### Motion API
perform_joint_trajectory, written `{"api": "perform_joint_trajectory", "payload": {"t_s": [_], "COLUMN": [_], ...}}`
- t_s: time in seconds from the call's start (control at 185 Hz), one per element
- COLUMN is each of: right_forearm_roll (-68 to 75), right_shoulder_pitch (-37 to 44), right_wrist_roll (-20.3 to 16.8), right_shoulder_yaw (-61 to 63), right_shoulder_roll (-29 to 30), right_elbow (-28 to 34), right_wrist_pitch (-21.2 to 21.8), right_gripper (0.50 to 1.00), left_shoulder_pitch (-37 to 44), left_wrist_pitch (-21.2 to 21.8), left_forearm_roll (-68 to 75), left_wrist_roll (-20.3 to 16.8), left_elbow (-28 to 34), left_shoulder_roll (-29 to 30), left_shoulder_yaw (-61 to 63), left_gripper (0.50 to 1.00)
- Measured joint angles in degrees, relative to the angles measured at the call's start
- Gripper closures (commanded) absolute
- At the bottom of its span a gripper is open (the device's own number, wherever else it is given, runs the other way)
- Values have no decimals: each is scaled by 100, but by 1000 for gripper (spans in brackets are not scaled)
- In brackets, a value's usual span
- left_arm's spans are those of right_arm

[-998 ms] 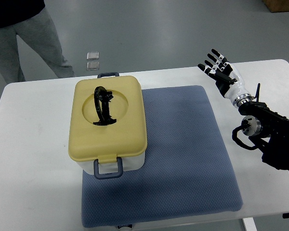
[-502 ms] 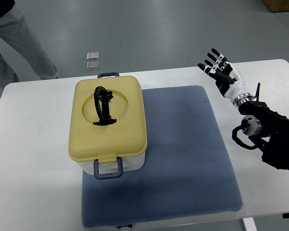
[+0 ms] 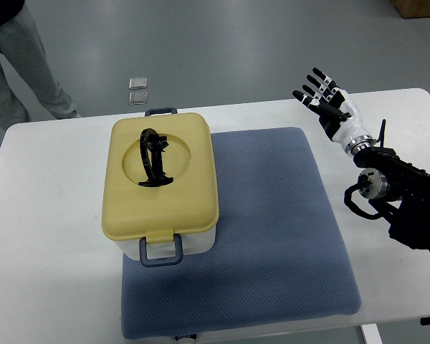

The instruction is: Open white storage box with right hand

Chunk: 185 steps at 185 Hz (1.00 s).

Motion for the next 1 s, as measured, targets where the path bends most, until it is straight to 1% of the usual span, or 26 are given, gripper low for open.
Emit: {"api": "perform_joint_trajectory", "payload": {"t_s": [0.2, 0.367, 0.556, 0.685, 0.869, 0.998], "right_forearm_roll": [-235, -1193, -2708, -3791, -5169, -5883], "right_shoulder_pitch": [273, 680, 1281, 1767, 2484, 2974], "right_wrist_roll": [-15, -31, -23, 4, 26, 170], "right_shoulder_yaw": [-112, -122, -122, -123, -380, -708], "right_shoulder_roll": [-51, -218, -610, -902, -1064, -1091], "right_elbow": [11, 179, 762, 1223, 1848, 2275], "right_wrist_pitch": [-122, -135, -46, 244, 590, 701], "right_gripper": [574, 576, 576, 576, 579, 579], "left_shoulder_pitch": [0, 1, 1, 1, 0, 0], "left_wrist_pitch": [0, 0, 0, 0, 0, 0], "left_forearm_roll": [0, 0, 0, 0, 0, 0], "left_wrist_roll": [0, 0, 0, 0, 0, 0], "left_elbow": [0, -1, -1, -1, -1, -1], "left_shoulder_roll": [0, 0, 0, 0, 0, 0], "left_shoulder_yaw": [-1, 0, 2, 2, 2, 2], "left_gripper": [500, 500, 500, 500, 500, 500]}}
